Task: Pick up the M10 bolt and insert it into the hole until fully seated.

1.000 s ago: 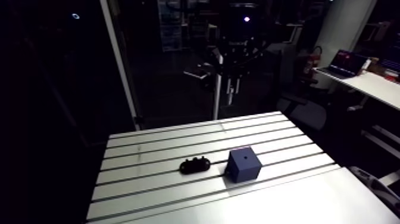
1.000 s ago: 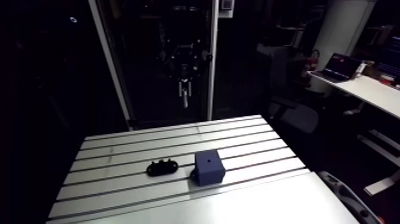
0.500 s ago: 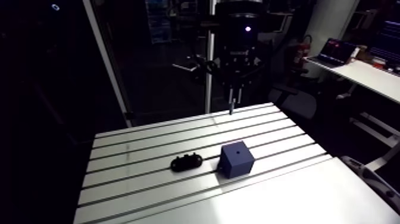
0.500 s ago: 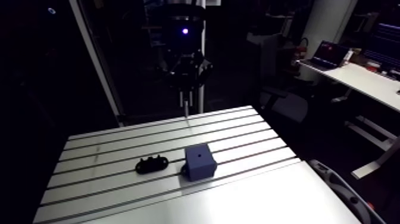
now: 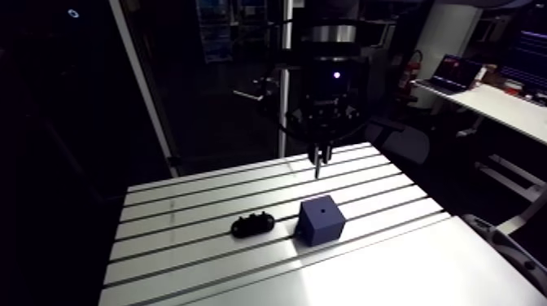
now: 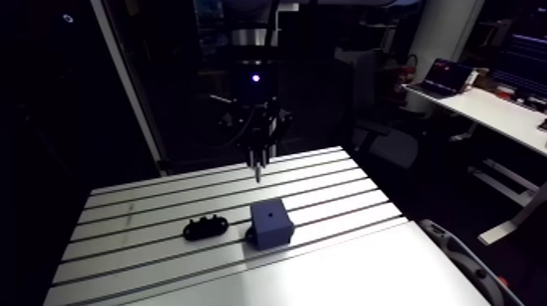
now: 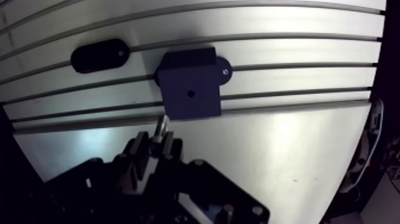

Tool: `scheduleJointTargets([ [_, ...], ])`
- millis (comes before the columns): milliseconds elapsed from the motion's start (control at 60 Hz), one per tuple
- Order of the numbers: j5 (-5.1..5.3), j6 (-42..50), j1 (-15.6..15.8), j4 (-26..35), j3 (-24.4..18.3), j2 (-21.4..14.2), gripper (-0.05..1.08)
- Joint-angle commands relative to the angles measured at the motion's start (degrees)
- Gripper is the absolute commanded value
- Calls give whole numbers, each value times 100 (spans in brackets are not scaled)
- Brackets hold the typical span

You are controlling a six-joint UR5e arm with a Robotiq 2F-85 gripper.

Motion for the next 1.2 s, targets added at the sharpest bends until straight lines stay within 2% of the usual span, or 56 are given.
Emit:
scheduleJointTargets([
  [17,-25,23,-27,-113,154,-20,108],
  [417,-32,7,-78,-525,388,-152,108],
  [583,-23,-8,-286,-535,495,-152,108],
  [767,-7,-27,-368,-553,567,-144,108],
  [1200,3,-36,-371,-834,810,-134,108],
])
